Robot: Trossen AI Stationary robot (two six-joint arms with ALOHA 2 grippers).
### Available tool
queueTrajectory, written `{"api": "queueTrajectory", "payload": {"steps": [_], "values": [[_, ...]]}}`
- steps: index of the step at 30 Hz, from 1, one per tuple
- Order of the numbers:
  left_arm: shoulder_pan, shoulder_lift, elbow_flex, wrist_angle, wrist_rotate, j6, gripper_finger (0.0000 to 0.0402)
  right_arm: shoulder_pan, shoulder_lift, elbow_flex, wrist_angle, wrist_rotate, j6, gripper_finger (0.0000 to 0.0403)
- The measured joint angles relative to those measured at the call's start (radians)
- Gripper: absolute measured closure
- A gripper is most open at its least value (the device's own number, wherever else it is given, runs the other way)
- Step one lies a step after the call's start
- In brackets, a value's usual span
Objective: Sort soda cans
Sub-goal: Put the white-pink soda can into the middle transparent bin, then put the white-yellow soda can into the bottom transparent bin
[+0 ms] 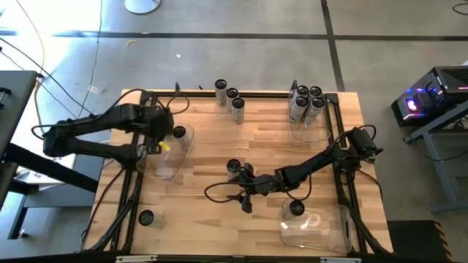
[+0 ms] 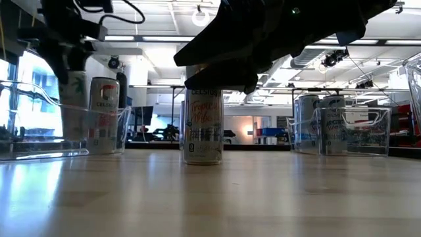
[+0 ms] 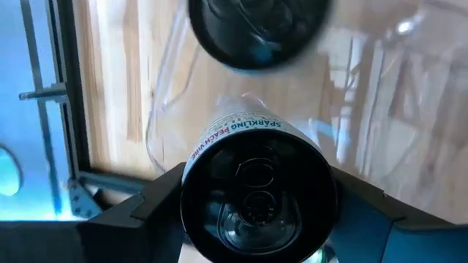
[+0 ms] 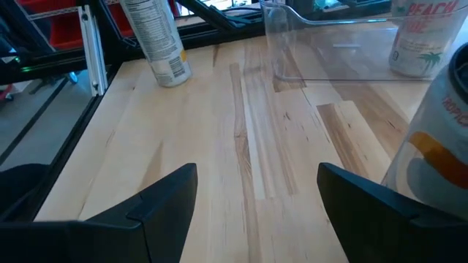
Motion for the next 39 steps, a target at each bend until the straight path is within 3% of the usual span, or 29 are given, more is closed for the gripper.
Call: {"api": "queueTrajectory", "payload": {"steps": [10, 18, 28, 35, 39], "values": [[0.174, -0.001, -0.089, 0.161, 0.089, 0.059, 0.0151, 0.0, 0.0, 0.0, 0.0, 0.0, 0.0, 0.0126], [0.214, 0.002, -0.11, 0.247, 0.087, 0.044, 0.0109, 0.0, 0.0, 0.0, 0.0, 0.0, 0.001, 0.0126], [0.246, 0.001, -0.109, 0.274, 0.089, 0.069, 0.0101, 0.0, 0.0, 0.0, 0.0, 0.0, 0.024, 0.0126], [0.254, 0.0, -0.024, 0.242, 0.082, 0.086, 0.01, 0.0, 0.0, 0.0, 0.007, 0.011, 0.018, 0.0126], [0.25, -0.003, 0.053, 0.234, 0.089, 0.058, 0.01, 0.007, -0.025, 0.0, 0.101, -0.022, -0.055, 0.0126]]}}
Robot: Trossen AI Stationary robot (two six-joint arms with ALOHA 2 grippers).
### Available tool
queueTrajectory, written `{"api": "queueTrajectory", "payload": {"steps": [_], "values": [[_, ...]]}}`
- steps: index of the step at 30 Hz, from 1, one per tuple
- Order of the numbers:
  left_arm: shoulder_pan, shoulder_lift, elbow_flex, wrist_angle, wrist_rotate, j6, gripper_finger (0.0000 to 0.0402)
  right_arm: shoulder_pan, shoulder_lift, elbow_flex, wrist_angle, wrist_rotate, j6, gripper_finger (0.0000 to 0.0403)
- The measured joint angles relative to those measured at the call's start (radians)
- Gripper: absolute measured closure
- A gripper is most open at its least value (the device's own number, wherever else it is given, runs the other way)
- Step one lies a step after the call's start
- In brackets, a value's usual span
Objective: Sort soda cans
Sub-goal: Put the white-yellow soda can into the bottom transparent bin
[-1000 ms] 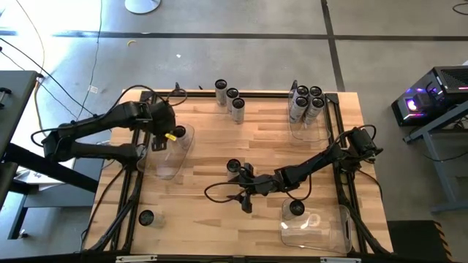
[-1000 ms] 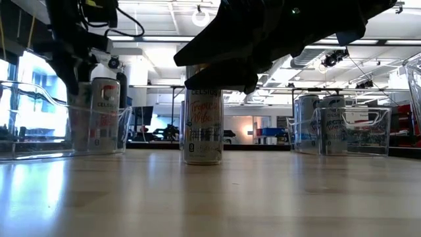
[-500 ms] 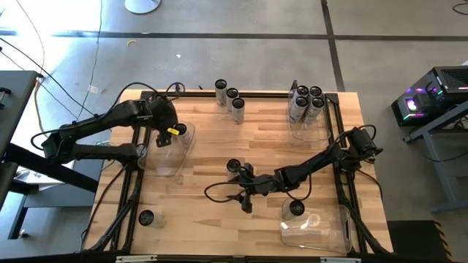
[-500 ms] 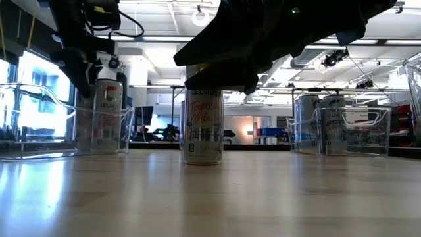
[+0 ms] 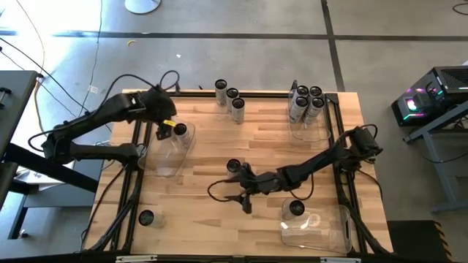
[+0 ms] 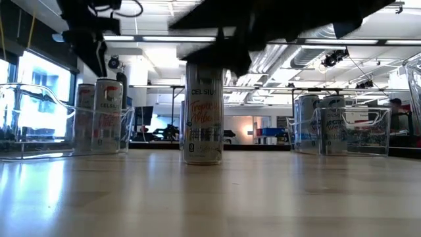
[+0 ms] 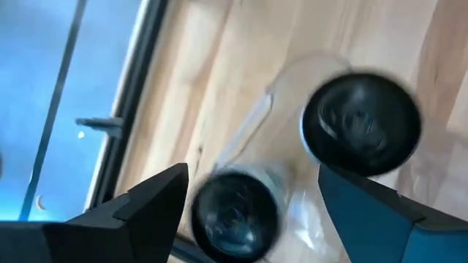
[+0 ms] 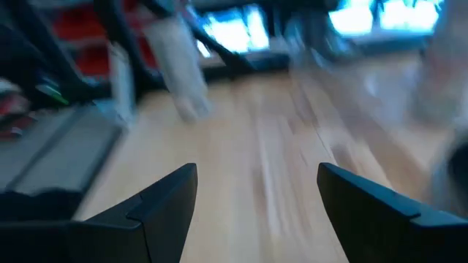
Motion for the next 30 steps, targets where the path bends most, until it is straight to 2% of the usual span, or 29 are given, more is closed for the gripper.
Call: {"api": "queueTrajectory", "payload": {"steps": [5, 8, 11, 15, 18, 22, 26, 30], "values": [[-0.022, -0.003, 0.066, -0.007, 0.004, -0.053, 0.0101, 0.021, -0.064, 0.0, 0.092, -0.064, -0.102, 0.0126], [-0.054, -0.018, 0.075, -0.001, 0.005, -0.117, 0.0103, 0.029, -0.124, 0.001, 0.066, -0.041, -0.145, 0.0126], [-0.118, -0.043, 0.075, 0.004, 0.004, -0.242, 0.0103, 0.046, -0.22, 0.039, -0.159, 0.07, -0.191, 0.0126], [-0.286, -0.082, 0.018, 0.109, -0.006, -0.479, 0.0103, 0.083, -0.338, 0.13, -0.539, 0.316, -0.156, 0.0126], [-0.472, -0.095, -0.067, 0.302, -0.039, -0.561, 0.0103, 0.101, -0.376, 0.142, -0.668, 0.373, -0.13, 0.0126], [-0.728, -0.069, -0.194, 0.648, -0.188, -0.6, 0.0104, 0.125, -0.36, 0.069, -0.63, 0.36, -0.073, 0.0126], [-0.945, 0.038, -0.283, 0.99, -0.365, -0.548, 0.0104, 0.13, -0.294, -0.021, -0.488, 0.336, -0.006, 0.0126], [-1.07, 0.204, -0.298, 1.165, -0.463, -0.532, 0.0104, 0.117, -0.219, -0.054, -0.449, 0.343, 0.061, 0.0126]]}}
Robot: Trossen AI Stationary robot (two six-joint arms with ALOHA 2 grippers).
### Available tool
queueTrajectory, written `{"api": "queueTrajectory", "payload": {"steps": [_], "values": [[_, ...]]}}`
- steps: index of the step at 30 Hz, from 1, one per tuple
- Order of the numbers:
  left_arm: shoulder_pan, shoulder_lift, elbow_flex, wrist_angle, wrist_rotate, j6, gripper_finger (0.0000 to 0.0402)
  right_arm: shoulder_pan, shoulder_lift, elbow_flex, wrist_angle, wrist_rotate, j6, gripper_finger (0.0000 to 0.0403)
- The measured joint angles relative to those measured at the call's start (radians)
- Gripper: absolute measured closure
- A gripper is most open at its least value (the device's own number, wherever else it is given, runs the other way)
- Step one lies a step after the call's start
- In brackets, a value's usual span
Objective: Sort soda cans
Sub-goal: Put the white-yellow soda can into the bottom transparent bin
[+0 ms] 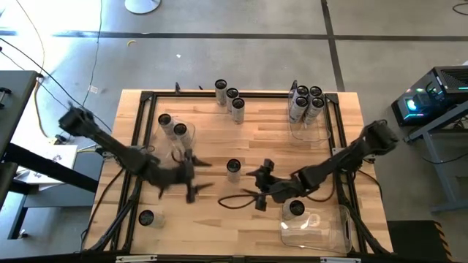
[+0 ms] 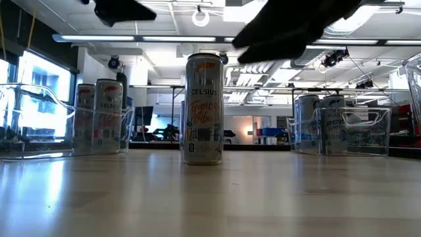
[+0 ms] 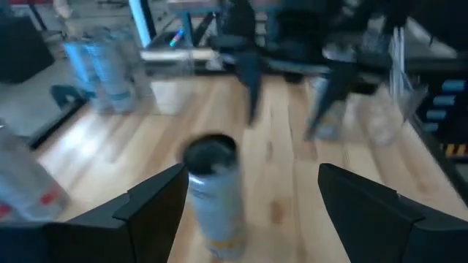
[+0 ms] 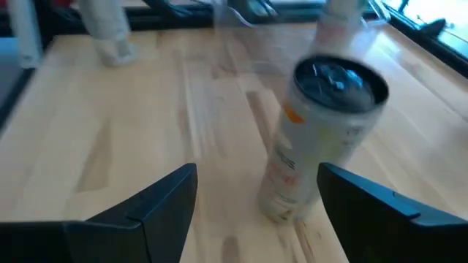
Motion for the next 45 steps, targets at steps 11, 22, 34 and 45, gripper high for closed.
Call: {"api": "queueTrajectory", "payload": {"steps": [11, 22, 34, 45], "values": [[0.007, 0.37, 0.0, 0.126, -0.13, -0.25, 0.0104, -0.125, 0.066, 0.001, -0.02, -0.016, 0.122, 0.0126], [0.153, 0.501, -0.001, 0.263, -0.09, -0.08, 0.0104, -0.218, 0.072, 0.001, 0.105, -0.192, -0.022, 0.0126], [0.163, 0.509, 0.0, 0.431, -0.052, 0.043, 0.0104, -0.237, 0.071, 0.002, 0.185, -0.239, 0.013, 0.0126], [0.169, 0.508, 0.001, 0.465, 0.026, 0.071, 0.0116, -0.233, 0.061, 0.018, 0.153, -0.299, -0.122, 0.0126]]}}
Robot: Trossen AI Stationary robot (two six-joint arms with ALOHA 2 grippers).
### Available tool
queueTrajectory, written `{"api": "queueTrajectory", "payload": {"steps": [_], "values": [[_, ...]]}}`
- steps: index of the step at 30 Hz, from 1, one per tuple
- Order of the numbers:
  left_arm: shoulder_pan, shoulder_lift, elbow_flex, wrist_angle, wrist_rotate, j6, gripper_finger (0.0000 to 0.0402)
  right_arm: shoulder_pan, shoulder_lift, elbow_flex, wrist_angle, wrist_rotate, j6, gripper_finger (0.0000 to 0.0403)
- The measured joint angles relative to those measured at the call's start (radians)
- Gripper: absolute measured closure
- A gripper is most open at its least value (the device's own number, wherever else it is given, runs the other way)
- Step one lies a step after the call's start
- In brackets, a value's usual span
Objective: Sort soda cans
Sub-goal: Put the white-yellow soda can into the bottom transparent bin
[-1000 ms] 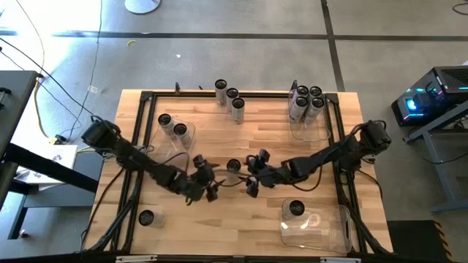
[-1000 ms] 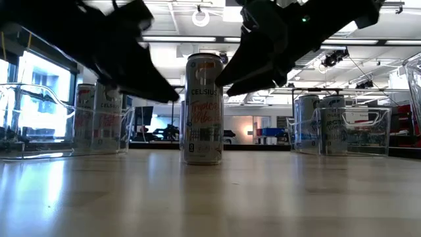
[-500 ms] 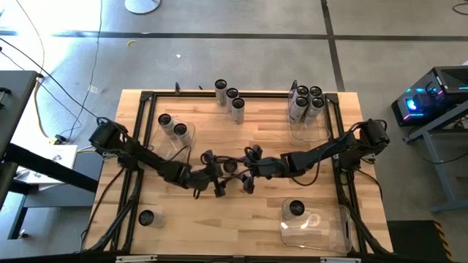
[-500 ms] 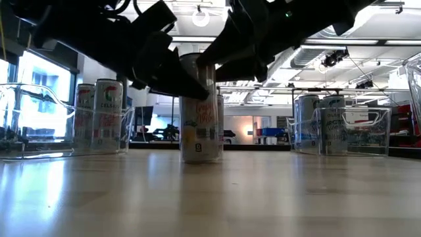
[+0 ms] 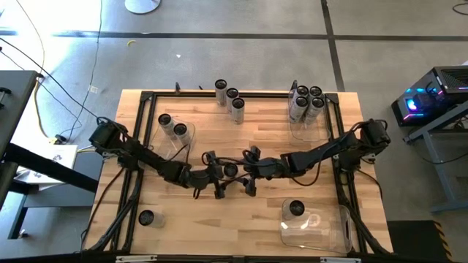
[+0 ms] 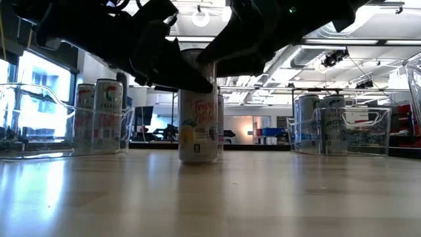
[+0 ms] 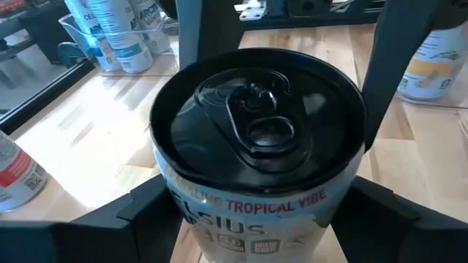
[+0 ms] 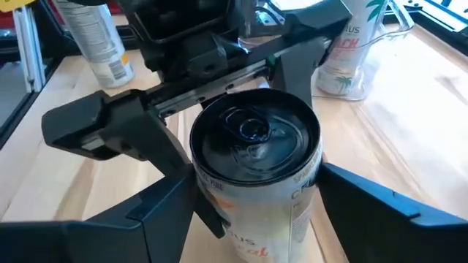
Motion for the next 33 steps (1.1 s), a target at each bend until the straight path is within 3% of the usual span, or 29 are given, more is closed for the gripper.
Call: {"api": "queueTrajectory", "payload": {"steps": [8, 13, 16, 21, 28, 33], "values": [[-0.002, 0.0, 0.0, 0.0, 0.002, -0.006, 0.0138, 0.007, -0.005, 0.087, -0.17, 0.023, 0.003, 0.0126], [-0.015, 0.0, 0.0, 0.009, 0.089, -0.007, 0.0142, 0.056, -0.005, 0.165, -0.281, 0.043, -0.056, 0.0126], [-0.027, -0.001, 0.001, 0.011, 0.156, -0.006, 0.0143, 0.12, -0.005, 0.172, -0.279, 0.13, -0.115, 0.0126], [-0.051, -0.001, 0.002, 0.026, 0.249, -0.005, 0.0144, 0.181, 0.01, 0.172, -0.269, 0.197, -0.069, 0.0126], [-0.064, -0.002, 0.0, 0.026, 0.26, -0.003, 0.014, 0.141, 0.08, 0.171, -0.136, -0.007, -0.06, 0.0125], [-0.063, -0.003, -0.001, 0.024, 0.257, -0.01, 0.0137, 0.109, 0.093, 0.171, -0.114, -0.038, -0.049, 0.0125]]}}
